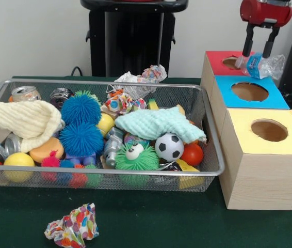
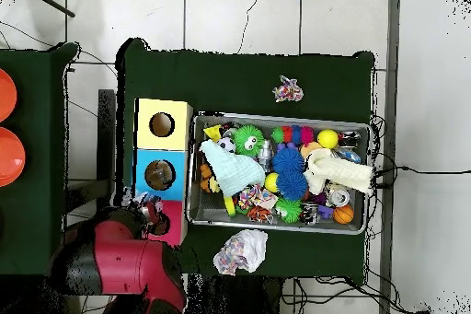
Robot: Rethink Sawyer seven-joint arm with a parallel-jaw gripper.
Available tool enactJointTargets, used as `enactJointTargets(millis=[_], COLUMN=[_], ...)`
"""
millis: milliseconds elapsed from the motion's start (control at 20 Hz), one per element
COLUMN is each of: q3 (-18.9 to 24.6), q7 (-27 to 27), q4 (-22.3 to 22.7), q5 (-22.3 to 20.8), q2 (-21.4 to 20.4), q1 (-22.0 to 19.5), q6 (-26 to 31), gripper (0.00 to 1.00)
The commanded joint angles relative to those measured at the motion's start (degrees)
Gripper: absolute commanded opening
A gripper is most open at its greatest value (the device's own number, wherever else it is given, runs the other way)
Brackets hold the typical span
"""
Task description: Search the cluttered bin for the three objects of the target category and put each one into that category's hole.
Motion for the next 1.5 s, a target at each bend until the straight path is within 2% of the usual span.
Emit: enactJointTargets(millis=[50,1500], q3=[3.79,4.71], q7=[13.18,13.23], q4=[-2.5,-1.85], q5=[2.16,2.3], q2=[-0.35,-1.51], q1=[-2.14,-2.87], q6=[7.18,7.15], gripper=[1.0,1.0])
